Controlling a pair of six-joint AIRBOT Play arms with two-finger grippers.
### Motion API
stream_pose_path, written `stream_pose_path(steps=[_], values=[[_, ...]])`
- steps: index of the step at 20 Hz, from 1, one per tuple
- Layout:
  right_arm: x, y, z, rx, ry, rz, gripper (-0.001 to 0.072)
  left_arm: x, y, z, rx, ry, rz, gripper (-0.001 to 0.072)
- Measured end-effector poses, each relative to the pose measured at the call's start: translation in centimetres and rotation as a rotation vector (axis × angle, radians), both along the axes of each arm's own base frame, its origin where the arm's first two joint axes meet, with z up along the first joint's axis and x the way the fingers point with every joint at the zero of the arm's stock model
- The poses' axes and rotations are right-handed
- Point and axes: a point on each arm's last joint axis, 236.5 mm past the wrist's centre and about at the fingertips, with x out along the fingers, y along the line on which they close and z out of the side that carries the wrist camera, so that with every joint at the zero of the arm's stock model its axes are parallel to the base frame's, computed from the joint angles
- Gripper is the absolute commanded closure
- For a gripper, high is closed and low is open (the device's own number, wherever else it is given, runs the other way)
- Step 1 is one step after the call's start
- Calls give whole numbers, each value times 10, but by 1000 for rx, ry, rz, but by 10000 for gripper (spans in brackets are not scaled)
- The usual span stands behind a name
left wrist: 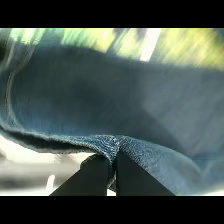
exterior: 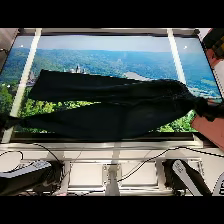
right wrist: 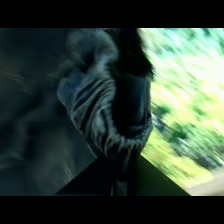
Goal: Fold the clothes and pants, and hang the long-sleeved shirts on hangers.
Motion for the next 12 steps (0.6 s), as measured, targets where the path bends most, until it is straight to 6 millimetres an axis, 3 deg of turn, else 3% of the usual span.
stream_pose_path(steps=[3, 6, 9, 12], values=[[32, 3, 46, 42, -169, -33, 662, 46, 20, 40, 5, -160, 127, 676], [60, 3, 76, 78, -301, -100, 662, 84, 38, 58, 31, -239, 254, 676], [89, 6, 81, 120, -359, -165, 662, 123, 48, 62, 64, -281, 362, 676], [124, 8, 59, 167, -363, -250, 661, 170, 45, 53, 91, -305, 451, 675]])
